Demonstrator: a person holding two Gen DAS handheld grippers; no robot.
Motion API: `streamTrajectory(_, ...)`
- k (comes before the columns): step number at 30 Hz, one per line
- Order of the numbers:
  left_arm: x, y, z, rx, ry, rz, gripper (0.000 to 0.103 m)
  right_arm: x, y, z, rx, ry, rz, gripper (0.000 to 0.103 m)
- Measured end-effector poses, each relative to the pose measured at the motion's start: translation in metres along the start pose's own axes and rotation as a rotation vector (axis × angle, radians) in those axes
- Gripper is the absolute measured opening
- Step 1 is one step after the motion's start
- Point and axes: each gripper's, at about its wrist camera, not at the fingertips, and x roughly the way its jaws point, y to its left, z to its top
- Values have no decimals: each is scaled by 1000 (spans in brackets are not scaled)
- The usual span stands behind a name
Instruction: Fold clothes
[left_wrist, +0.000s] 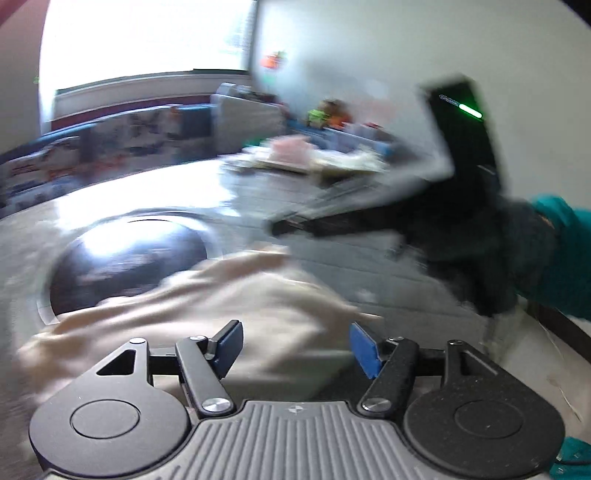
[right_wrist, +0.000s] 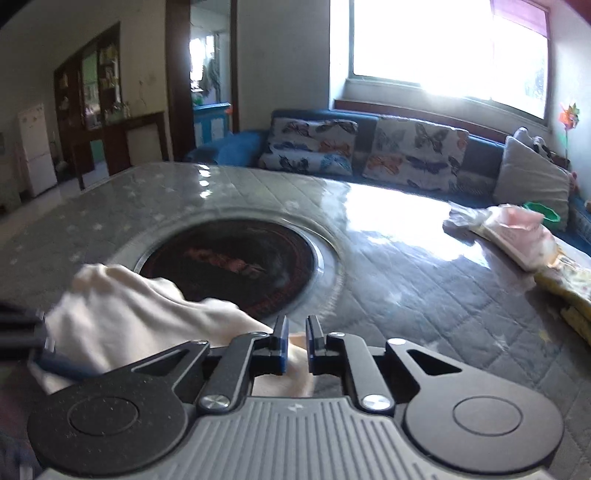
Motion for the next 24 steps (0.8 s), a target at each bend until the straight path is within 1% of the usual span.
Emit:
streamTrajectory(2, -1, 18, 1, -54, 7, 68, 71, 8, 11, -1, -12, 10, 34, 14)
streamTrajectory(5, 0, 43, 5, -117, 20, 149, 70, 23, 23, -3, -10, 31, 65, 15)
streamTrajectory(9, 6, 72, 12, -162, 23, 220, 70, 41, 36, 2, -8, 47, 80, 15)
streamTrajectory(15, 25, 113, 19, -251, 53, 270, 69, 66, 49, 7, 2, 70, 92, 15)
streamTrajectory(18, 29, 121, 14, -272, 67, 295, 68, 73, 48, 3, 8, 85, 90, 15)
streamTrajectory(22, 32, 124, 13, -286, 59, 304, 68, 68, 50, 4, 1, 76, 88, 16)
streamTrajectory(23, 31, 125, 13, -289, 53, 306, 68, 64, 51, 4, 0, 67, 90, 19)
streamTrajectory(24, 29, 126, 13, -292, 47, 310, 68, 60, 52, 4, -2, 58, 91, 25)
